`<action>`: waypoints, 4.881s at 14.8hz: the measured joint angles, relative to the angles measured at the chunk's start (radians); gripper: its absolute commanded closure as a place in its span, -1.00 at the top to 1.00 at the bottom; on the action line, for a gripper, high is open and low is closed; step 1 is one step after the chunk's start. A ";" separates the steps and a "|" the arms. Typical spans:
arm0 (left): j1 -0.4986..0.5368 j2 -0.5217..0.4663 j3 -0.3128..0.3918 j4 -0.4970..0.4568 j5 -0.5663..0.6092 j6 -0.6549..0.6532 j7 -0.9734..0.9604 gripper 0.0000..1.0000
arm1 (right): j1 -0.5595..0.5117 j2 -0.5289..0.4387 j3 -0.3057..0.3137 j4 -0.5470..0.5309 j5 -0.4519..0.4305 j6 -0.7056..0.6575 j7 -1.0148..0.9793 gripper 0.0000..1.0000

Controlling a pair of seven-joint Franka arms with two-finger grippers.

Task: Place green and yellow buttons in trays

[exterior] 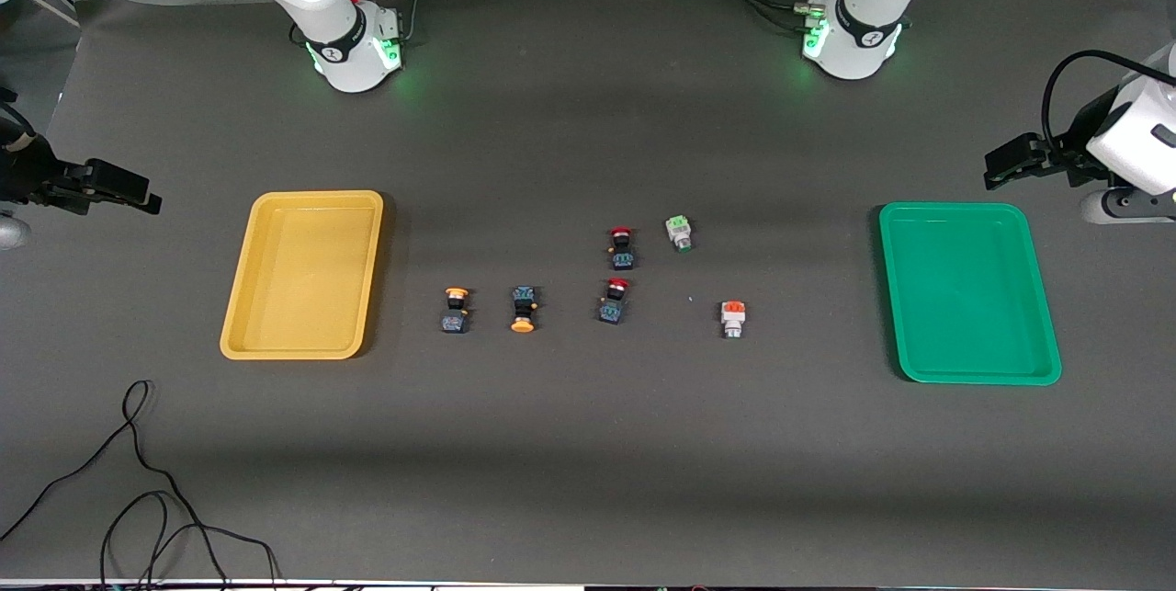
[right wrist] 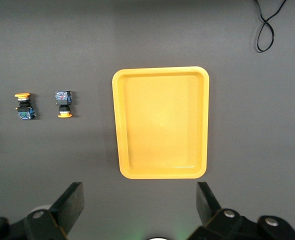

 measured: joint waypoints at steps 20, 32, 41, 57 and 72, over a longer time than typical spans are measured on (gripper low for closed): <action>-0.022 -0.018 -0.043 -0.020 -0.017 -0.024 -0.107 0.99 | -0.003 0.018 -0.009 0.060 -0.006 0.011 0.000 0.99; -0.411 -0.039 -0.174 -0.124 -0.115 0.164 -0.819 1.00 | -0.002 0.026 -0.007 0.053 -0.006 -0.033 0.000 0.99; -0.496 0.010 -0.173 -0.272 -0.115 0.354 -0.925 0.99 | -0.002 0.029 -0.007 0.053 -0.006 -0.038 0.000 0.99; -0.516 0.379 -0.168 -0.513 -0.064 0.917 -0.926 0.99 | 0.170 0.082 0.010 0.042 -0.005 -0.035 0.196 0.99; -0.516 0.481 -0.162 -0.501 -0.053 1.028 -0.925 -1.00 | 0.431 0.485 0.017 -0.280 0.062 0.755 0.427 0.99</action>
